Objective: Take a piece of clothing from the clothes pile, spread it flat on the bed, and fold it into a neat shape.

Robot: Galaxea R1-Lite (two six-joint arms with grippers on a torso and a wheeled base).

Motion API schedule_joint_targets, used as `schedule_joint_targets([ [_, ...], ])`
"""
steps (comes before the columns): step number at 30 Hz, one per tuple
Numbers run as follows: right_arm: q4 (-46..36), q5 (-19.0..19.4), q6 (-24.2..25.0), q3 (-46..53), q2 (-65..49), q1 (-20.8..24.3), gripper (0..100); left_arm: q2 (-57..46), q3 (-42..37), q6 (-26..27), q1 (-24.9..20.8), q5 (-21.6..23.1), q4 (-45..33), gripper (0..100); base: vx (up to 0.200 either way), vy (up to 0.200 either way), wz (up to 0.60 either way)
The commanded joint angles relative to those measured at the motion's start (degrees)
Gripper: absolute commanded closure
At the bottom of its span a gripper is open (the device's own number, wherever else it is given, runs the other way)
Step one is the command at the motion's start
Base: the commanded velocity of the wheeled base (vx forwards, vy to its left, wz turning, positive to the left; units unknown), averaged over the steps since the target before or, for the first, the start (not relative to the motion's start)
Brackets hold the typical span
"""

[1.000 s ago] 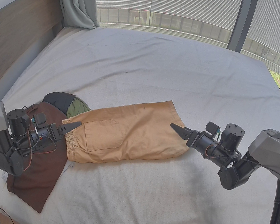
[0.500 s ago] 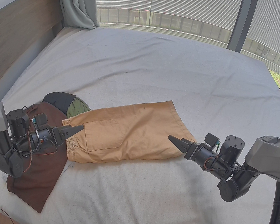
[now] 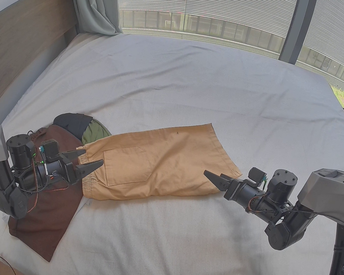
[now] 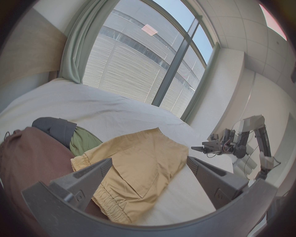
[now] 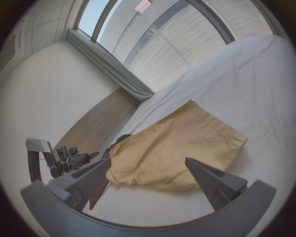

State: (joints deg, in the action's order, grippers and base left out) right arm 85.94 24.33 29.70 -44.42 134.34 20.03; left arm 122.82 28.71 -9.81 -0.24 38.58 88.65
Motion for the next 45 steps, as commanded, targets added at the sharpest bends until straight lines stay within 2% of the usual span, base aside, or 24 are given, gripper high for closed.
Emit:
schedule_joint_targets([
  [1, 0.01, 0.01, 0.01, 0.13, 0.48, 0.10, 0, -0.12, -0.14, 2.17, -0.11, 0.00, 0.03, 0, 0.000, 0.000, 0.00],
  [12, 0.01, 0.01, 0.01, 0.57, 1.54, 0.98, 0, -0.30, -0.06, 9.20, -0.46, -0.09, 0.03, 0, 0.000, 0.000, 0.00],
  [31, -0.78, 0.01, 0.01, -0.67, 6.37, 1.24, 0, -0.21, -0.06, 9.29, -0.99, -0.70, 0.03, 0, 0.000, 0.000, 0.00],
  [45, -1.66, -1.48, 0.01, -3.48, 11.82, 1.33, 0, -0.12, -0.06, 9.11, -0.99, -0.70, 0.03, 0, 0.000, 0.000, 0.00],
])
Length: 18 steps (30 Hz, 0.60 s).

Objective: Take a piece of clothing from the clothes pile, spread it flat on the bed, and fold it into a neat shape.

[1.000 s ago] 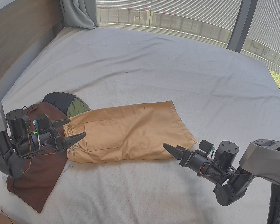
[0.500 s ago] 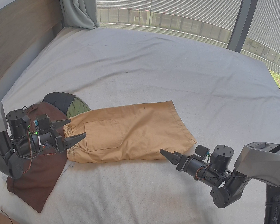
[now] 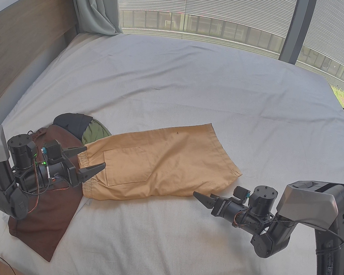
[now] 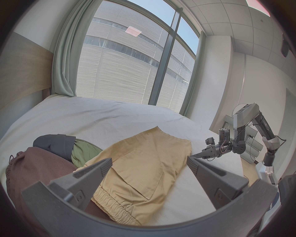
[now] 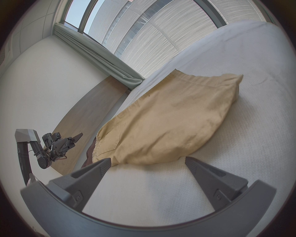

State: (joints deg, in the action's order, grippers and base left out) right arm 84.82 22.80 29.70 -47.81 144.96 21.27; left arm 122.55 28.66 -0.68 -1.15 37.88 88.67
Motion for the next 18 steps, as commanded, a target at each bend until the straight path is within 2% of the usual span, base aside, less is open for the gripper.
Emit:
schedule_joint_targets([
  [1, -0.80, 0.06, 0.01, -0.18, 1.20, 0.17, 0, 0.14, -0.01, -0.02, -0.08, 0.00, 0.01, 0, 0.000, 0.000, 0.00],
  [7, -1.33, -2.14, 0.01, -3.43, 2.96, 1.32, 0, 0.14, -0.01, -0.02, -0.08, 0.00, 0.01, 0, 0.000, 0.000, 0.00],
  [9, -1.33, -3.90, 0.19, -5.54, 4.63, 2.37, 0, 0.23, -0.01, -0.02, -0.08, 0.00, 0.01, 0, 0.000, 0.000, 0.00],
  [18, -1.33, -5.75, 3.79, -10.64, 6.92, 2.99, 0, 0.32, -0.10, 0.07, -0.08, 0.09, 0.01, 0, 0.000, 0.000, 0.00],
])
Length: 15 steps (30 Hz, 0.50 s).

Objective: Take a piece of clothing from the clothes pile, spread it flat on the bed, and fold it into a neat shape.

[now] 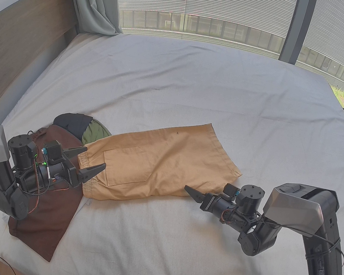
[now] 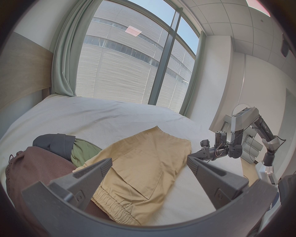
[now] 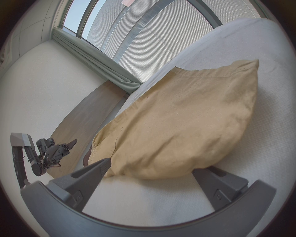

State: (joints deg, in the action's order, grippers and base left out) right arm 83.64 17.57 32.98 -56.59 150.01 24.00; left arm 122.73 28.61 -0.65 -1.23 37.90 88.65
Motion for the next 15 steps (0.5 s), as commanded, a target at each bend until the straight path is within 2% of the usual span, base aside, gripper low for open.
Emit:
schedule_joint_targets([
  [1, -0.14, -1.04, 0.60, -2.47, 2.22, 0.43, 0, 0.14, -0.05, -0.06, 0.00, -0.02, 0.03, 0, 0.000, 0.000, 0.00],
  [15, 0.03, -2.71, 5.17, -7.04, 4.77, 1.92, 0, 0.40, 0.04, -0.14, 0.00, 0.07, 0.03, 0, 0.000, 0.000, 0.00],
])
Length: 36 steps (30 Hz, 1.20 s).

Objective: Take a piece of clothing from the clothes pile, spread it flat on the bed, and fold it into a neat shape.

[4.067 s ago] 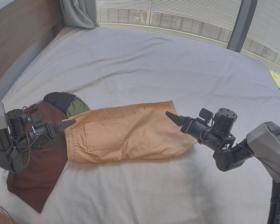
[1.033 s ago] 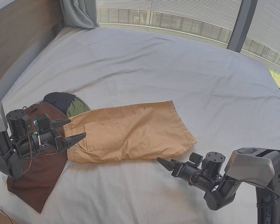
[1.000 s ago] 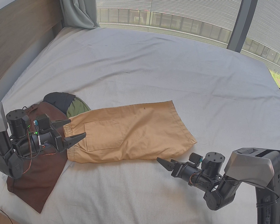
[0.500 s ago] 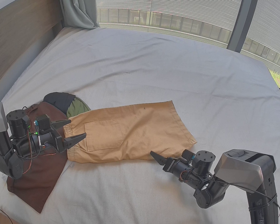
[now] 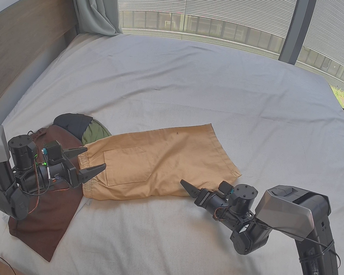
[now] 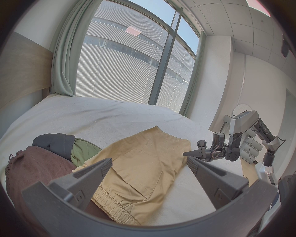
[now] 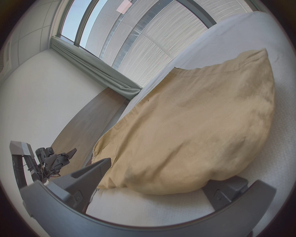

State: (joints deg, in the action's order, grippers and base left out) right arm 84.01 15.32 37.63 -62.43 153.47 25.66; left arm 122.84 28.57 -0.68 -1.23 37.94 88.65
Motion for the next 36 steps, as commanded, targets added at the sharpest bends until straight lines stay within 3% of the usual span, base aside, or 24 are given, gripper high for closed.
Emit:
schedule_joint_targets([
  [1, -0.42, -0.91, 0.78, -1.47, 1.31, 0.27, 0, 0.20, 0.08, -0.11, 0.00, -0.06, 0.03, 0, 0.000, 0.000, 0.00],
  [13, -0.07, -1.61, 2.09, -2.00, 1.66, 0.79, 0, 0.03, -0.01, -0.28, -0.17, 0.03, 0.03, 0, 0.000, 0.000, 0.00],
  [14, -0.07, -1.61, 2.09, -2.00, 1.66, 0.79, 100, 0.03, -0.01, -0.28, -0.17, 0.03, 0.03, 0, 0.000, 0.000, 0.00],
  [36, 0.46, -2.05, 2.01, 1.26, 0.43, 0.18, 100, 0.29, 0.25, 0.24, -0.53, 2.67, 0.03, 0, 0.000, 0.000, 0.00],
])
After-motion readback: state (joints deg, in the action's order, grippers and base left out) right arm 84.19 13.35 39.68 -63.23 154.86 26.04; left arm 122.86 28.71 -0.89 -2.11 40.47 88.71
